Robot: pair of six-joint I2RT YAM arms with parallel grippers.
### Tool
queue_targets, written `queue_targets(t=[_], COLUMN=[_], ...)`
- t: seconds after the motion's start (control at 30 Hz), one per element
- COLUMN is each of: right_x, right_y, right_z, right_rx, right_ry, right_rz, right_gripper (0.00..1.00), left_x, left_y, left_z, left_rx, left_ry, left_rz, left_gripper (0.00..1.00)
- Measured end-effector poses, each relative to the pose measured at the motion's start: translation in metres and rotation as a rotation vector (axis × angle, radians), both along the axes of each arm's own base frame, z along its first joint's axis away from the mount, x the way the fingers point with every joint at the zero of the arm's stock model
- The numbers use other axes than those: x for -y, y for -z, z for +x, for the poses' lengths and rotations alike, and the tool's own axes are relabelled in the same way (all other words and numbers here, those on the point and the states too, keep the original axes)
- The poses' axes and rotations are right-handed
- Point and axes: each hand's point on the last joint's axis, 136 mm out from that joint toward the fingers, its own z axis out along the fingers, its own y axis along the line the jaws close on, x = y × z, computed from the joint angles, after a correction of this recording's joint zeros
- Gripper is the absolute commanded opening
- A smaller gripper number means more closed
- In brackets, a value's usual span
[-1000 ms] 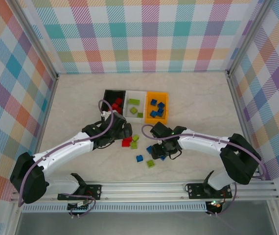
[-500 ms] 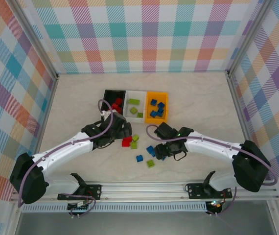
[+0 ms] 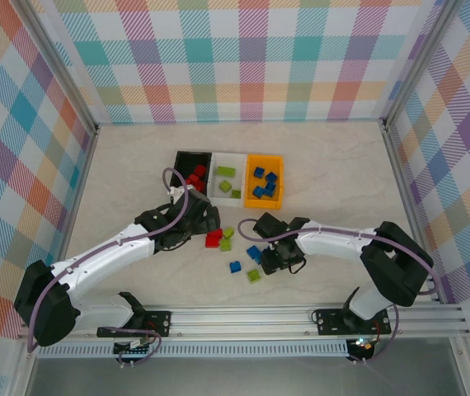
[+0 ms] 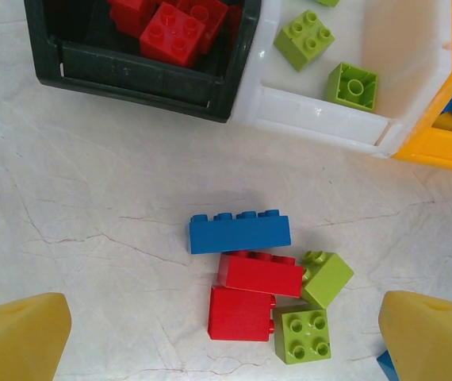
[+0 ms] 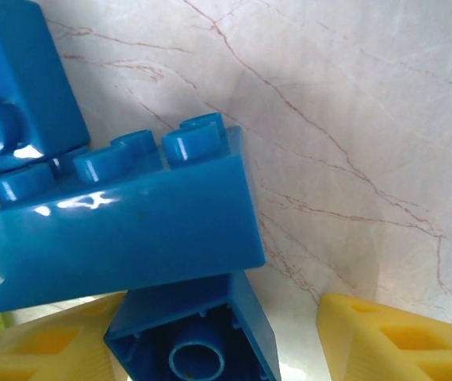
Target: Sort the legos into containers by color
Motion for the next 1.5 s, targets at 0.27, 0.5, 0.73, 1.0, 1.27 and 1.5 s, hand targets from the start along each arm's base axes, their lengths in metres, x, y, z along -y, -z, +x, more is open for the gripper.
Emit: queue_targets(t=[0.27, 0.5, 0.73, 1.0, 1.27, 1.5], right_x=[0.003, -0.004, -0.011, -0.028, -0.032, -0.038], right_y=[-0.001, -0.025, -0.099, -0.123, -0.086, -0.085], right_z=[0.003, 0.011, 0.087, 0.227, 0.275, 0.281], right_rx=[0.018, 0.092, 0.255, 0.366, 0.32, 0.318], right_ry=[-0.014, -0.018, 0.115, 0.272, 0.318, 0.317], right_rz=[-0.017, 0.054, 0.198, 0.296, 0.265, 0.28], right_gripper=[0.35, 0.3, 0.31, 0.32, 0.48, 0.66], left_x=[-0.001, 0.0, 0.006, 0.017, 0.034, 0.055], left_y=[-0.001, -0.005, -0.005, 0.004, 0.023, 0.053], left_z=[0.0, 0.0, -0.003, -0.012, -0.039, -0.067], left_rx=[0.004, 0.015, -0.002, -0.061, -0.158, -0.264], left_ry=[-0.002, -0.001, 0.029, 0.108, 0.236, 0.36], left_rz=[0.0, -0.012, -0.035, -0.049, -0.015, 0.044], left_gripper=[1.0, 1.0, 1.0, 0.95, 0.92, 0.87])
